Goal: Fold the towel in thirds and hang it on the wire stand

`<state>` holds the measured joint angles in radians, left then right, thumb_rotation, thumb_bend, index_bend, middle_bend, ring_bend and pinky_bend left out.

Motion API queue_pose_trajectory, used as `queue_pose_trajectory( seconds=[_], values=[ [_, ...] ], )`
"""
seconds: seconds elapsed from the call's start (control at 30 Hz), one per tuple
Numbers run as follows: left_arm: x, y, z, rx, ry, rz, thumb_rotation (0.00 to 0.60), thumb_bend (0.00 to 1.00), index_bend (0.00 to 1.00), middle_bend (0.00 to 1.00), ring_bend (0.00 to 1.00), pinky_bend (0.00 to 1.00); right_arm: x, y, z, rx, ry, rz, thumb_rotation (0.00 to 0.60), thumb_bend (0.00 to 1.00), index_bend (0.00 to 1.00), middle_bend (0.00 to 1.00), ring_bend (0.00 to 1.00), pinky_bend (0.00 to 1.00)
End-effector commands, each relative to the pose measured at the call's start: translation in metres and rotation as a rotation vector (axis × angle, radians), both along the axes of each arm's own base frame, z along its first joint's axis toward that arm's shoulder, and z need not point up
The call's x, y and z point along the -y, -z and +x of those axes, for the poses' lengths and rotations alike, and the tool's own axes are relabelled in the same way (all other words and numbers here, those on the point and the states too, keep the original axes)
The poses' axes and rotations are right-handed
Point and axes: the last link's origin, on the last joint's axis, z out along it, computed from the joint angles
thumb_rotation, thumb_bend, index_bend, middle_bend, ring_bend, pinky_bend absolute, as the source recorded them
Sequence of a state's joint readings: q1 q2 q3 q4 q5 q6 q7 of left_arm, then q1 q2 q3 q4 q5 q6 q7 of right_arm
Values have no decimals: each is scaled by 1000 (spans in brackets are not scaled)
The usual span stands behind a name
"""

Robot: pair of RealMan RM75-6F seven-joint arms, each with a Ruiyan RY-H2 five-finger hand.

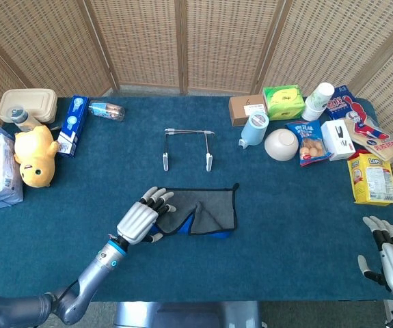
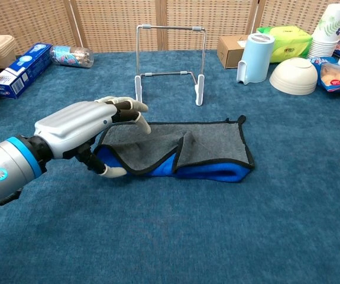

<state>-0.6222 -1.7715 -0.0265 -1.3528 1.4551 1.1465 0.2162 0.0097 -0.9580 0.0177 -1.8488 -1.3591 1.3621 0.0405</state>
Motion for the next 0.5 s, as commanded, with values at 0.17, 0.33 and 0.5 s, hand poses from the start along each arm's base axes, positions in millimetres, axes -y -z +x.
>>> queue_pose_trajectory(
  seconds=[0.17,0.33,0.5],
  values=[
    [-2,5,3,27,11,2,600,423,304,150,0,0,-2,-2,-1,0,6,-5,600,416,68,74,0,71],
    [-3,6,3,25,15,6,600,463,317,153,0,0,-2,-3,-1,1,8,-7,600,414,68,74,0,71],
    [-3,6,2,26,15,6,600,497,369,157,0,3,-2,-3,-1,-1,8,-8,600,414,68,74,0,71]
  ],
)
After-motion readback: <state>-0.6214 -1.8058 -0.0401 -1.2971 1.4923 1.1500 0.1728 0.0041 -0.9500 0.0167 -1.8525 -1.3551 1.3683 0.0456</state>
